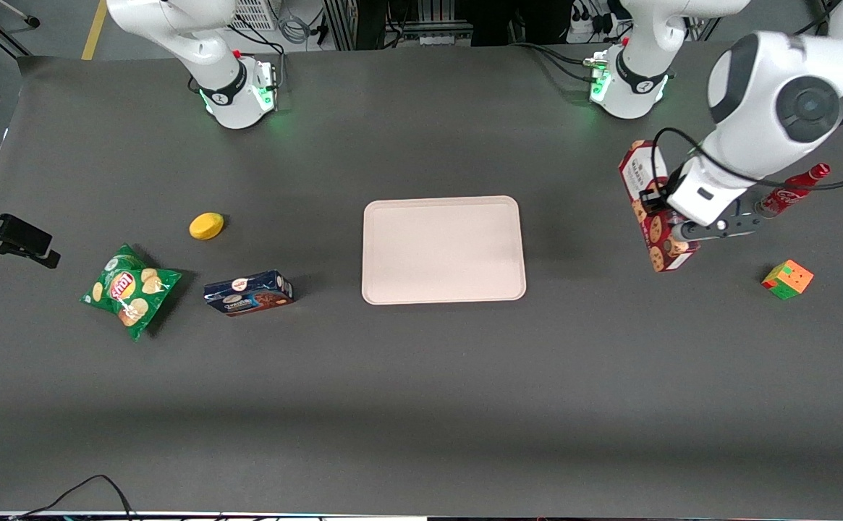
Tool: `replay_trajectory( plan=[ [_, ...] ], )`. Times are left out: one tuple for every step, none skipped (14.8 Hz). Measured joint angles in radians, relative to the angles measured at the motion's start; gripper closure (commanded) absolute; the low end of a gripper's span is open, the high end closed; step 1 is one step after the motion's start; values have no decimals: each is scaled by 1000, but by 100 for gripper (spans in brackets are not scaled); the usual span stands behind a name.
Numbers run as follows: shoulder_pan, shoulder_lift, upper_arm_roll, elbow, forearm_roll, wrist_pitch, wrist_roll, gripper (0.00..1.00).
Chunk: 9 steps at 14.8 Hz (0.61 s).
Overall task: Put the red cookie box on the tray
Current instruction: 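Lift the held box and carry it toward the white tray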
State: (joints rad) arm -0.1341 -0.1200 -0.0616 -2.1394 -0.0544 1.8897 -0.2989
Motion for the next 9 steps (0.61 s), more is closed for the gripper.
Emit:
replay_trajectory(
  plan=[
    [0, 0, -2, 51, 0, -46, 0, 100],
    [-1, 0, -6, 92, 0, -79, 0, 100],
    [-2, 1, -17, 118, 0, -93, -4, 100],
    [-2, 2, -43, 133, -1, -93, -24, 100],
    [-3, 8, -81, 146, -1, -93, -69, 100],
    [-4, 17, -126, 160, -1, -92, -111, 100],
    [-5, 31, -175, 176, -1, -92, -143, 100],
    [-8, 47, -220, 192, 0, -91, -166, 100],
    [-10, 70, -257, 211, 0, -90, -178, 100]
  ],
)
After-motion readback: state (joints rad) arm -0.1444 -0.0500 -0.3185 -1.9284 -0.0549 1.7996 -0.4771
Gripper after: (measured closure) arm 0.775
